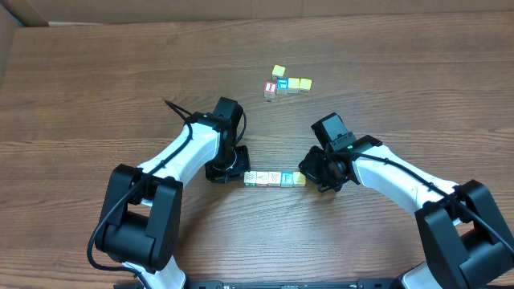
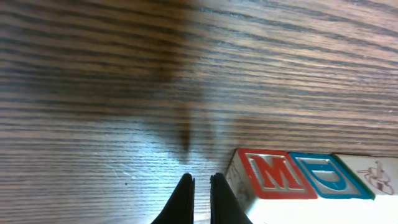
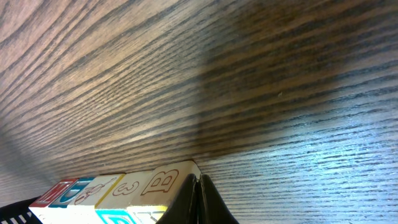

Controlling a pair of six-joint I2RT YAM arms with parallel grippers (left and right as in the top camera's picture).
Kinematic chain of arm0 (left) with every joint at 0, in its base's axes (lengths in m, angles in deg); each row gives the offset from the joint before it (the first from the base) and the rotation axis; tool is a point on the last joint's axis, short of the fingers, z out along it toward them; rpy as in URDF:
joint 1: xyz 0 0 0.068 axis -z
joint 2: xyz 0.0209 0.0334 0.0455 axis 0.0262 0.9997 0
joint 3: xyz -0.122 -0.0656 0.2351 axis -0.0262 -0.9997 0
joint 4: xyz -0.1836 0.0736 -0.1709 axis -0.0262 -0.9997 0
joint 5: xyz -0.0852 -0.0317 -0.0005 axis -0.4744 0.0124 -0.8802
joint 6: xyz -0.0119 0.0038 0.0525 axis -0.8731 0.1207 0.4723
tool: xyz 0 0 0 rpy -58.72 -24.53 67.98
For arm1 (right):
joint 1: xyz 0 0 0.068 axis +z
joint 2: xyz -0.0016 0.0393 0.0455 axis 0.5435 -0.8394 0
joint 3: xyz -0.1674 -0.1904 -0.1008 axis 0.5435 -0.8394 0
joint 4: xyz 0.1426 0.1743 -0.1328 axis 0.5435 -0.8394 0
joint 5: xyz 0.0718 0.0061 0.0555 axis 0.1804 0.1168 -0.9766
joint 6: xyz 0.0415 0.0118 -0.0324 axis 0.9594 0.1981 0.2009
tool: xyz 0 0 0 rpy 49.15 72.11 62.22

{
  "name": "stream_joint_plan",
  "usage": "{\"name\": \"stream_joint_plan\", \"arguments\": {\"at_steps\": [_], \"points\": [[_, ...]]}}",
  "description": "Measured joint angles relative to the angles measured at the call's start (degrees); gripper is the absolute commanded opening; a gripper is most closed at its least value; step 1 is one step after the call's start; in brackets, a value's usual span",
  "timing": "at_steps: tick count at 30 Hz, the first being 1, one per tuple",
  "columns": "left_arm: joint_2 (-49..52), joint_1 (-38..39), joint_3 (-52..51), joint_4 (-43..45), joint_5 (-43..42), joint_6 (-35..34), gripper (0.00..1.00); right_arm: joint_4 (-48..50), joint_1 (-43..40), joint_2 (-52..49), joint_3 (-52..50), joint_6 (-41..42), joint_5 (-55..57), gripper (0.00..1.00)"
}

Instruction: Flip 5 blocks

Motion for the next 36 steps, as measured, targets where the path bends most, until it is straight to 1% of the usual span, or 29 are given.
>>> {"name": "stream_joint_plan", "arguments": {"at_steps": [8, 20, 36], "points": [[0.0, -0.2, 0.0, -0.9, 0.7, 0.4, 0.04, -2.1, 0.0, 0.0, 0.0, 0.0, 0.1, 0.04], [0.0, -0.5, 0.0, -2.4, -2.0, 0.7, 0.04, -2.4, 0.1, 0.0, 0.0, 0.0, -2.6, 0.04], [0.0, -0.8, 0.0, -0.5, -2.4, 0.7, 0.04, -1.9, 1.1, 0.0, 0.0, 0.5, -2.8, 0.04]]}}
